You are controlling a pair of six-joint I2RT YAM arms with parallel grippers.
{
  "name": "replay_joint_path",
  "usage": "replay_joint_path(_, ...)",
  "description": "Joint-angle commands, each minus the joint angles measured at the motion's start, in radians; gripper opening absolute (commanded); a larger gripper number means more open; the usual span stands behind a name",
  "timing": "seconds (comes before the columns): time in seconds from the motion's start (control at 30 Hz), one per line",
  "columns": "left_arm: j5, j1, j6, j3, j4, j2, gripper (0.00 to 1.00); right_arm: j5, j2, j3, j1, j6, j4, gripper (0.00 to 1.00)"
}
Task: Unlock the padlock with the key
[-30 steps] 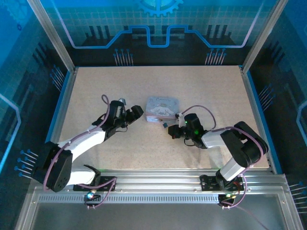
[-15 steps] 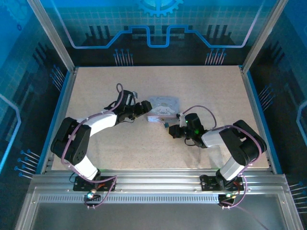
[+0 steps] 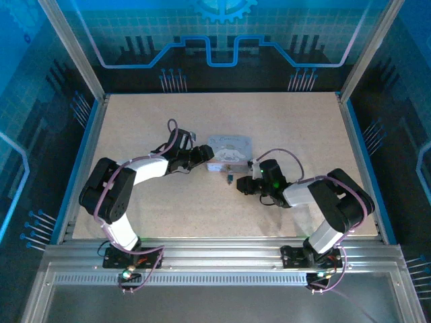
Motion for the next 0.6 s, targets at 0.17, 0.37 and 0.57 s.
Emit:
replay_joint_path(0.17, -0.011, 0.004, -0.001, -0.059, 0.014, 0.006, 0.66, 0.022, -0.141, -0.017, -0.032, -0.079, -0.07, 0.43)
replay_joint_path(0.37, -0.02, 0.0, 0.0, -0.095, 0.009, -0.018, 0.65, -0.04, -0.191, -0.009, -0.066, -0.08, -0.021, 0.66)
replay_joint_path(0.57, -0.02, -0.009, -0.02, -0.145, 0.027, -0.046, 0.65, -0.125, -0.136, 0.068, -0.103, -0.074, -0.008, 0.75)
